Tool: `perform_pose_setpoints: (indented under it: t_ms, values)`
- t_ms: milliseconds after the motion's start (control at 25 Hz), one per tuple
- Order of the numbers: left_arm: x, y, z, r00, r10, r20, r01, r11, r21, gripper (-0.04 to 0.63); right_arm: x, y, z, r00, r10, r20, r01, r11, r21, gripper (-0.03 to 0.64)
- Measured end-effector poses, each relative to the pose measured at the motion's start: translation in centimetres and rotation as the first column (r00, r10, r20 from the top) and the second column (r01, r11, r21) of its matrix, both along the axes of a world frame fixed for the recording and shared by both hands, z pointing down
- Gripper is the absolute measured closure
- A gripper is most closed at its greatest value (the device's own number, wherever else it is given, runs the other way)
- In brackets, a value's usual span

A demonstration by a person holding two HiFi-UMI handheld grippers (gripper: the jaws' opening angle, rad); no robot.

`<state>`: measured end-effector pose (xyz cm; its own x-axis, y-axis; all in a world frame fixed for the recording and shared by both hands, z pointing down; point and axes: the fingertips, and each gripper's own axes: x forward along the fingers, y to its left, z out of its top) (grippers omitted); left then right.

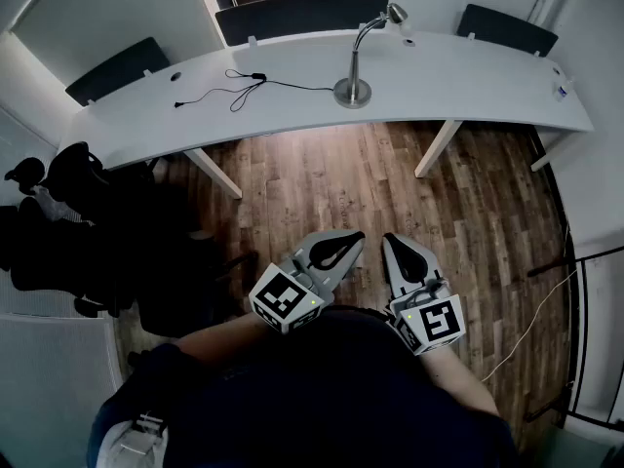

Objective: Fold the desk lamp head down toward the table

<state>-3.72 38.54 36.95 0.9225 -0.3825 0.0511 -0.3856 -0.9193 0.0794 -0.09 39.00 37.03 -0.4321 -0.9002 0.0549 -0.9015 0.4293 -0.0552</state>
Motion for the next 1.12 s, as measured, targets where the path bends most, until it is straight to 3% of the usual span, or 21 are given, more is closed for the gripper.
perform_pose_setpoints:
  t_ms: [320,760,920,1120]
  values:
    - [1.1,-0.4,0.3,1.000,-0.019,-0.002,0.019,0.999,-0.042,0.591,0.6,-0.4,0.8,1.000,-0.022,0.008,0.022,1.000,-0.004,0.609]
    - [4.2,-2.2,2.2,0.996,-0.087,0.007,0.087,0.994,-0.068,0.591,4.5,-2.0,2.8,0.998,-0.055,0.039,0.055,0.998,-0.011,0.607]
    - [5.0,-5.0,2.8,0.995,-0.095,0.023,0.096,0.992,-0.084,0.591,5.7,-4.7,3.3,0.998,-0.057,0.035,0.058,0.998,-0.016,0.607]
    - [5.6,-11.9,3.6,0.998,-0.070,-0.011,0.069,0.996,-0.058,0.591,6.1,-11.6,4.2,0.999,-0.031,0.009,0.031,0.998,-0.045,0.607]
